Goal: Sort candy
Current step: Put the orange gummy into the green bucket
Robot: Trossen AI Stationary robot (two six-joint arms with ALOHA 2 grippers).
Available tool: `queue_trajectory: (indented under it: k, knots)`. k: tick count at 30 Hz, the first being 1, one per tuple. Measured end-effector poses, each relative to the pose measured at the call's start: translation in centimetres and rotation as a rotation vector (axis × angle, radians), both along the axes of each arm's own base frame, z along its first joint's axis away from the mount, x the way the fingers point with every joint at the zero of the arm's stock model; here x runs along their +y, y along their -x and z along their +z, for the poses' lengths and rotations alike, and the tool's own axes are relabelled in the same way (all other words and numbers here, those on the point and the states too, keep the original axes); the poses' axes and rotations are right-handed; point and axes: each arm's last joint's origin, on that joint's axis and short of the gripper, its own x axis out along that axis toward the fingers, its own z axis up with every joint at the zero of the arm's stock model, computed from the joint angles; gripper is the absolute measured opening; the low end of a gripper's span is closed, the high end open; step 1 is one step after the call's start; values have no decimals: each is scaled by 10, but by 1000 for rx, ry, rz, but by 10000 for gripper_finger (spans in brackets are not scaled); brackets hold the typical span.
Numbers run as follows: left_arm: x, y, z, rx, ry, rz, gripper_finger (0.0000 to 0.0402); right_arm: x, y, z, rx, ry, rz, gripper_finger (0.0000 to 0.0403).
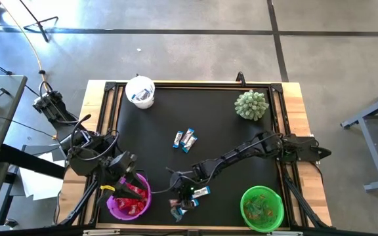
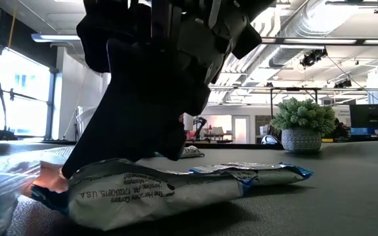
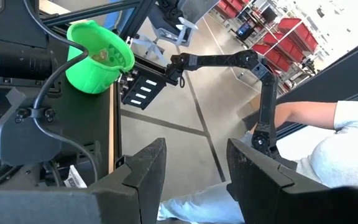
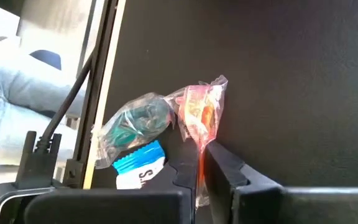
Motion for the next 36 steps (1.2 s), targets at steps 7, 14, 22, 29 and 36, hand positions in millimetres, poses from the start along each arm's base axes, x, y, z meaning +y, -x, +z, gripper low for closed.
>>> queue_trajectory:
  k: [7, 14, 22, 29, 36]
  knots:
    - [0, 0, 0, -2, 0, 0, 158, -3, 7, 17, 31, 25, 13, 3]
    - [1, -1, 0, -7, -6, 24, 158, -11, 26, 49, 90, 105, 55, 2]
    - [2, -1, 0, -19, -17, 77, 158, -20, 51, 80, 190, 164, 101, 1]
    - [4, -2, 1, -34, -28, 148, 158, -29, 78, 115, 255, 201, 125, 1]
    - [7, -3, 2, -53, -34, 241, 158, -31, 109, 150, 274, 279, 130, 1]
